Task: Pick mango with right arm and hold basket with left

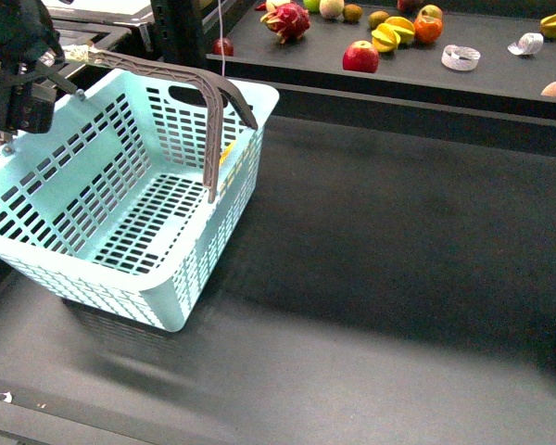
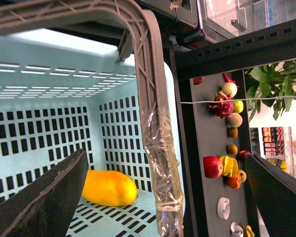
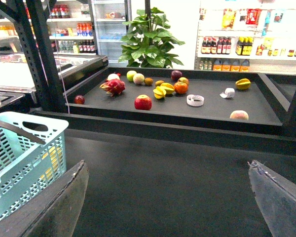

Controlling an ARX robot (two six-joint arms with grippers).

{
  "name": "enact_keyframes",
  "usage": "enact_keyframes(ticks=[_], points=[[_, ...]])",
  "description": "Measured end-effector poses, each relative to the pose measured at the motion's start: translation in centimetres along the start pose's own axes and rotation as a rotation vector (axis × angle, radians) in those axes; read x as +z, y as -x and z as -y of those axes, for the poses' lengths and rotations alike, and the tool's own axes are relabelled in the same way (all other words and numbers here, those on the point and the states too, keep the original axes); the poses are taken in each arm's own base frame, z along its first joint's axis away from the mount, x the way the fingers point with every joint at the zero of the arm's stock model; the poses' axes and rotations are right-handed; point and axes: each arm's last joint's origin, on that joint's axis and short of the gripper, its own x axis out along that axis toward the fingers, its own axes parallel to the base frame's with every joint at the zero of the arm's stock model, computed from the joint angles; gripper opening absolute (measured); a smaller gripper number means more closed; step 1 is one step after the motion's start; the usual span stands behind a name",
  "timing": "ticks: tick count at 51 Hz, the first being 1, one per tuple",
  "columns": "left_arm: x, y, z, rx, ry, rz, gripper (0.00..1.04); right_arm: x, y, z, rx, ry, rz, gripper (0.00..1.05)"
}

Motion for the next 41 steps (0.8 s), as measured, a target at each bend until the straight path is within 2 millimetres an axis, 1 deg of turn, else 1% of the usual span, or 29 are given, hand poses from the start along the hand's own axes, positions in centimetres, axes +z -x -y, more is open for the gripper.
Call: enact_keyframes(ticks=[5, 8, 10, 13, 18, 21, 28, 31, 33, 36, 39, 41], points=[[1.3, 1.5, -0.5, -0.023, -0.050, 0.036, 0.99, 0.0, 0.0, 0.0, 0.000, 0.000, 0.000, 0.97], [2.3, 2.5, -0.7, -0.044, -0.082, 0.075, 0.99, 0.0, 0.0, 0.0, 0.000, 0.000, 0.000, 0.97], [3.5, 3.5, -0.9, -0.061, -0.118, 0.102, 0.99, 0.0, 0.0, 0.0, 0.000, 0.000, 0.000, 0.97], [4.4, 4.4, -1.3, -0.072, -0.146, 0.128, 0.99, 0.0, 0.0, 0.0, 0.000, 0.000, 0.000, 0.97], [6.1, 6.3, -2.6, -0.071, -0.191, 0.167, 0.99, 0.0, 0.0, 0.0, 0.000, 0.000, 0.000, 0.97], [7.3, 7.6, -3.4, -0.074, -0.207, 0.192, 0.99, 0.0, 0.0, 0.0, 0.000, 0.000, 0.000, 0.97], [9.9, 10.5, -4.0, -0.150, -0.222, 0.308, 0.99, 0.0, 0.0, 0.0, 0.000, 0.000, 0.000, 0.97], [11.1, 12.0, -4.6, -0.170, -0.232, 0.345, 0.99, 0.0, 0.0, 0.0, 0.000, 0.000, 0.000, 0.97], [11.6, 12.8, -5.4, -0.167, -0.240, 0.356, 0.99, 0.0, 0.0, 0.0, 0.000, 0.000, 0.000, 0.97], [12.0, 13.4, -6.2, -0.150, -0.241, 0.368, 0.99, 0.0, 0.0, 0.0, 0.000, 0.000, 0.000, 0.97], [12.1, 14.1, -7.0, -0.118, -0.240, 0.402, 0.99, 0.0, 0.0, 0.0, 0.000, 0.000, 0.000, 0.97], [12.3, 14.5, -7.7, -0.107, -0.243, 0.395, 0.99, 0.0, 0.0, 0.0, 0.000, 0.000, 0.000, 0.97]])
